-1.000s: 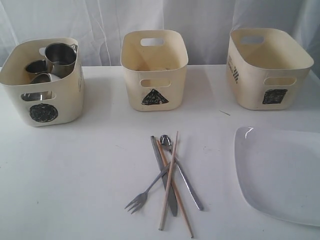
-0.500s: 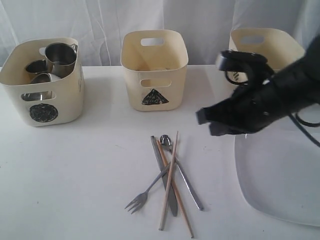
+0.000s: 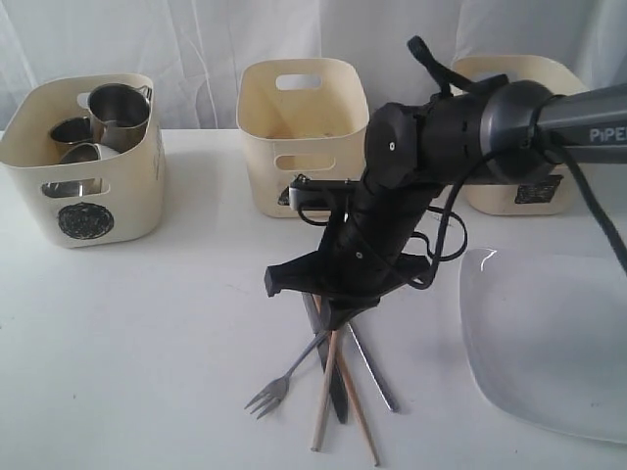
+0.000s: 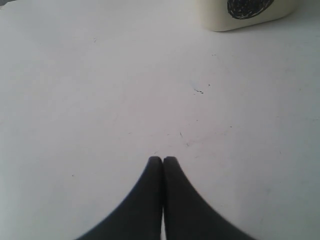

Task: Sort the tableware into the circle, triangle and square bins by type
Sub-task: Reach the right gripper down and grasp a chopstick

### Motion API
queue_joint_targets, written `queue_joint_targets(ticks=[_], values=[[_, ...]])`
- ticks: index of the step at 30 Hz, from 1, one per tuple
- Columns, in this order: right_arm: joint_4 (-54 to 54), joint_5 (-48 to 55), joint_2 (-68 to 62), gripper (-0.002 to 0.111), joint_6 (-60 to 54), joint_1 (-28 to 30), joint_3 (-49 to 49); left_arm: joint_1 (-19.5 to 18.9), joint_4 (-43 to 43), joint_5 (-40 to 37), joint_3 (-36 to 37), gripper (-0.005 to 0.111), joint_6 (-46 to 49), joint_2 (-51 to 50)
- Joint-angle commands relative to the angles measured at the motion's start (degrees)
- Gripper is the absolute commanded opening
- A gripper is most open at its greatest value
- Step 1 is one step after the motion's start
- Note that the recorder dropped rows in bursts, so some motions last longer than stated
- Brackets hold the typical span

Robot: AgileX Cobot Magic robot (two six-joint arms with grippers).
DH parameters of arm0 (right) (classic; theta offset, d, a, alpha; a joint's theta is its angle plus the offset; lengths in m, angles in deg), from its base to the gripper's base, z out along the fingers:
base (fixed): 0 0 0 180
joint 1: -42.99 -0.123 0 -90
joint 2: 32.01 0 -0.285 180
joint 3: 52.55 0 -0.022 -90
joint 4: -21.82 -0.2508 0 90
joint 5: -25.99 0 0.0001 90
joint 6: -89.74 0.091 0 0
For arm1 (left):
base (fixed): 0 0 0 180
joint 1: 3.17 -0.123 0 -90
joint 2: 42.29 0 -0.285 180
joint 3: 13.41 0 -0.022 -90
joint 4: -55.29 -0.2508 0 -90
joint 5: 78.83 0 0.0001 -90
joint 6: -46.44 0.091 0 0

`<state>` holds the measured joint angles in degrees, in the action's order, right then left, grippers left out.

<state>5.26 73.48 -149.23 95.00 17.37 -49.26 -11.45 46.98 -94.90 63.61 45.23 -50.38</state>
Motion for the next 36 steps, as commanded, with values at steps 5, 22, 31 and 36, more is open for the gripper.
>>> queue_joint_targets(ticks=[5,22,31,36], values=[[-0.23,1.29,-1.25,0.012,-5.26,-0.02,-1.48,0.27,0.19,0.0,0.2,0.0,-0.06,0.3],[-0.33,-0.23,-6.92,0.038,-3.04,-0.02,-1.48,0.27,0.19,0.0,0.2,0.0,-0.06,0.3],[-0.33,0.58,-8.8,0.026,-2.4,-0.02,-1.48,0.27,0.19,0.0,0.2,0.0,-0.06,0.3],[-0.2,0.04,-8.94,0.005,-0.12,-0.02,-1.48,0.27,0.19,0.0,0.2,0.0,-0.06,0.3]])
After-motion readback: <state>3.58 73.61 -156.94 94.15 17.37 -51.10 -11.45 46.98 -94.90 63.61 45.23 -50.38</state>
